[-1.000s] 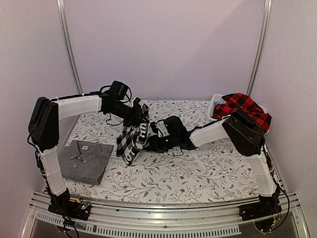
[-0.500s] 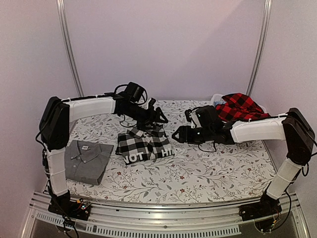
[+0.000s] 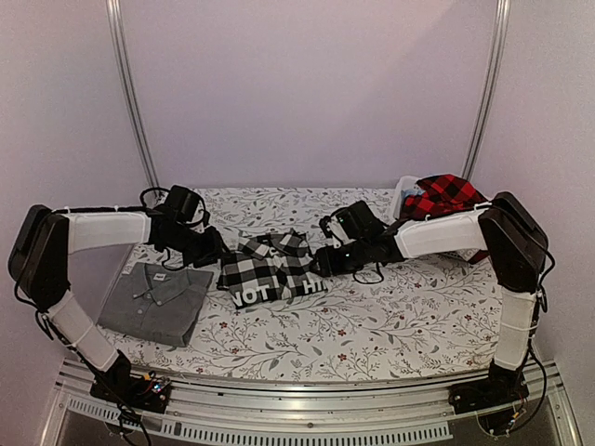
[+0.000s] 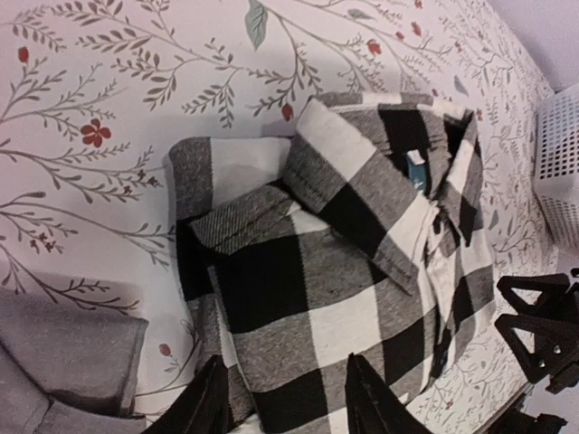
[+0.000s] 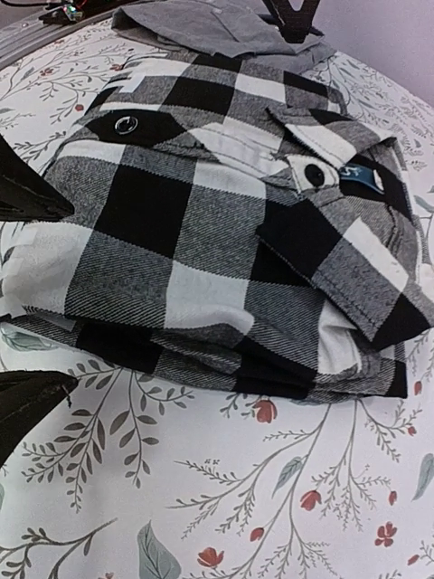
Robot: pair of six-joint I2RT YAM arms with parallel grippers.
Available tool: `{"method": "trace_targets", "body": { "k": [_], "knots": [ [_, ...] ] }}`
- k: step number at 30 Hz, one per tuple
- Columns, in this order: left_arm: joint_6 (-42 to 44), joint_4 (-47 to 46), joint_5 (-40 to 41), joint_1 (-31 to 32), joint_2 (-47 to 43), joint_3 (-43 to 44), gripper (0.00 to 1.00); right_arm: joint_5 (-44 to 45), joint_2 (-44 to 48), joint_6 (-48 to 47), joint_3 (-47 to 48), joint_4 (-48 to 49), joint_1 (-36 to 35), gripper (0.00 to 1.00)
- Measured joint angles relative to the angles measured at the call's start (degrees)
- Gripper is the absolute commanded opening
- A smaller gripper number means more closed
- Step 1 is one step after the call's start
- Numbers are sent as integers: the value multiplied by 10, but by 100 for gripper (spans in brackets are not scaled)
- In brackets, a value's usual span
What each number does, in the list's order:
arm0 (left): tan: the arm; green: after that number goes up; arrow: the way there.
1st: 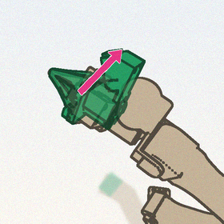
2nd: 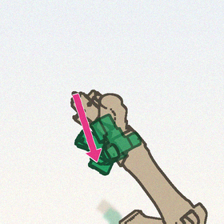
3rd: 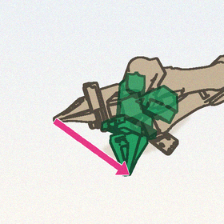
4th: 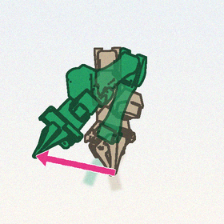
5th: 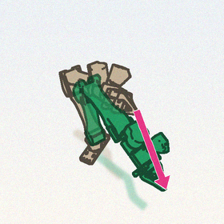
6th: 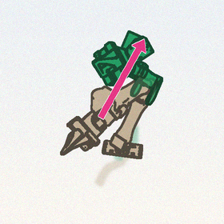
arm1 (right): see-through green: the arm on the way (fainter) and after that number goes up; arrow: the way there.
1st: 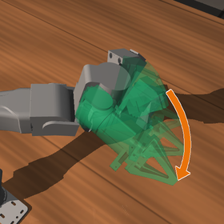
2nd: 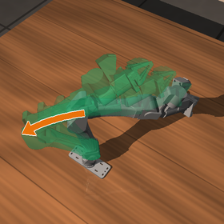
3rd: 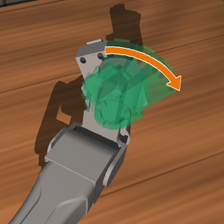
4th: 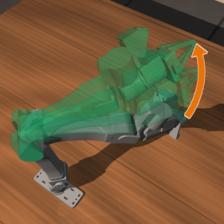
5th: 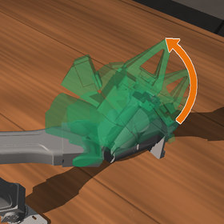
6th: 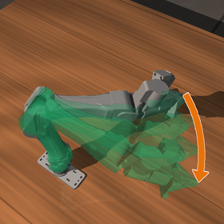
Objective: Fold and stack the long sleeve shirts
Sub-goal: Turn over the square-folded shirt at the center of the board, then move the square-folded shirt to the center of the board.
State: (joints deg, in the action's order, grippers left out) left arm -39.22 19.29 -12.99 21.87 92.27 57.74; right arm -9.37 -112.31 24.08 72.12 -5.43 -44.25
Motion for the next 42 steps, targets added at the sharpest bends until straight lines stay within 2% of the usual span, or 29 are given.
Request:
{"method": "trace_targets", "body": {
  "k": [11,16,18,19,21,25,27,30,36,40,42],
  "knots": [
    [-10,-7,78,0,0,-83,35,-37,-34,-25,8,-9,0,52],
    [-15,-26,72,1,2,-101,34,-45,-35,-27,8,-9,0,52],
    [-15,-39,63,4,9,-101,30,-44,-37,-27,8,-8,0,52],
    [-16,-45,59,7,14,-101,24,-42,-37,-27,7,-7,0,52],
    [-17,-55,49,14,25,-100,16,-40,-38,-27,4,-6,0,44],
    [-21,-69,28,40,57,-87,2,-41,-38,-25,-8,0,0,19],
    [-25,-74,14,55,74,-74,0,-39,-38,-21,-20,6,0,6],
    [-29,-79,-3,80,101,-43,0,-34,-29,-12,-56,23,0,1],
    [-29,-94,-39,116,141,32,0,-12,51,25,-146,19,-10,1],
    [-29,-109,-69,122,146,39,3,-1,89,60,-186,14,-43,12],
    [-30,-117,-79,123,146,26,9,4,91,75,-193,14,-54,18]
  ]
}}
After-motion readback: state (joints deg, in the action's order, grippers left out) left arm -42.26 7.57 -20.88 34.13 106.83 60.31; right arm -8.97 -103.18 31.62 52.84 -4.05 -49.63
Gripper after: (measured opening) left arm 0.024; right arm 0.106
